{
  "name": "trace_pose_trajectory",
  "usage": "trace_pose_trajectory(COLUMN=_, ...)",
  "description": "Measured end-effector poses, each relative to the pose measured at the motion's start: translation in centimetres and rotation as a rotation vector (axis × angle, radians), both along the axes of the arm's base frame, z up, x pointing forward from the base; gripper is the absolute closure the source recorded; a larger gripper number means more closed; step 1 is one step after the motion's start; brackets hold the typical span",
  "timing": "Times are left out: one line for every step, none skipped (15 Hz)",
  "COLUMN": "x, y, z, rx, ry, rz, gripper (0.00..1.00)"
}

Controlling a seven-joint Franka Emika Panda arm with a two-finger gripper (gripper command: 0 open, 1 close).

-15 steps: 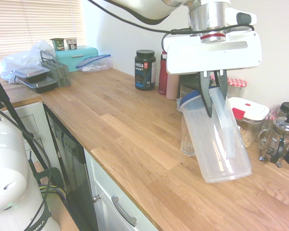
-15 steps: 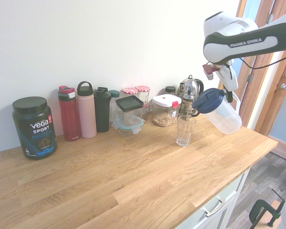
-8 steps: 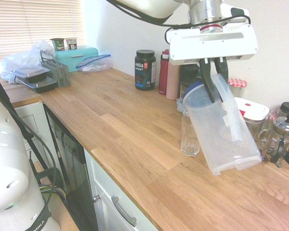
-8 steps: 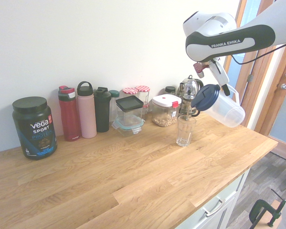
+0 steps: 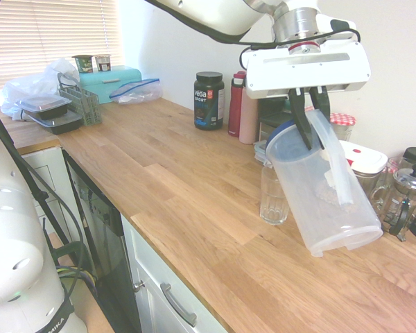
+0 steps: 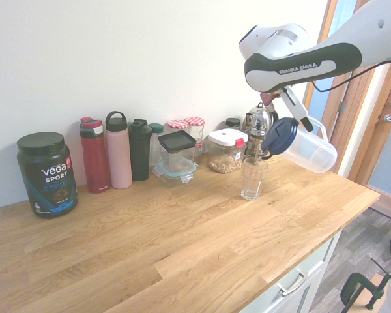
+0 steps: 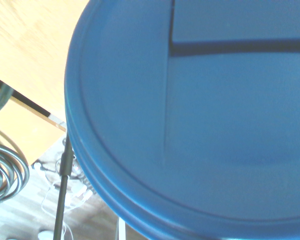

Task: Pour me some water

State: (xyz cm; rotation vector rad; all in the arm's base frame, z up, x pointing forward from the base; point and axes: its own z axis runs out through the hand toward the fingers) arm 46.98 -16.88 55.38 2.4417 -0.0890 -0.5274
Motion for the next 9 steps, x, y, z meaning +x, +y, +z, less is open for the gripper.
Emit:
trace_pose_trajectory(x=0.0, y=0.0, z=-0.1, rx=0.0, ry=0.002, rz=-0.002, gripper=1.0)
trace_pose_trajectory(x=0.0, y=-0.1, z=-0.2, rx=0.0, ry=0.002, rz=-0.002, gripper=1.0)
trace_pose_trajectory(x=-0.1, y=-0.2, z=-0.2, rx=0.001, ry=0.001, rz=-0.003, gripper=1.0)
trace_pose_trajectory(x=-0.2, y=-0.4, z=-0.3, rx=0.002, ry=-0.002, rz=-0.004, gripper=1.0)
trace_pose_trajectory(x=-0.4, y=-0.6, z=-0.2, rx=0.004, ry=-0.008, rz=-0.006, gripper=1.0)
trace_pose_trajectory(x=-0.7, y=-0.9, z=-0.1, rx=0.012, ry=-0.022, rz=-0.007, gripper=1.0)
trace_pose_trajectory(x=-1.0, y=-1.3, z=0.2, rx=0.03, ry=-0.049, rz=-0.009, gripper=1.0)
trace_pose_trajectory(x=-1.6, y=-1.7, z=0.8, rx=0.062, ry=-0.084, rz=-0.01, gripper=1.0)
trace_pose_trajectory(x=-2.4, y=-2.1, z=1.6, rx=0.103, ry=-0.121, rz=-0.008, gripper=1.0)
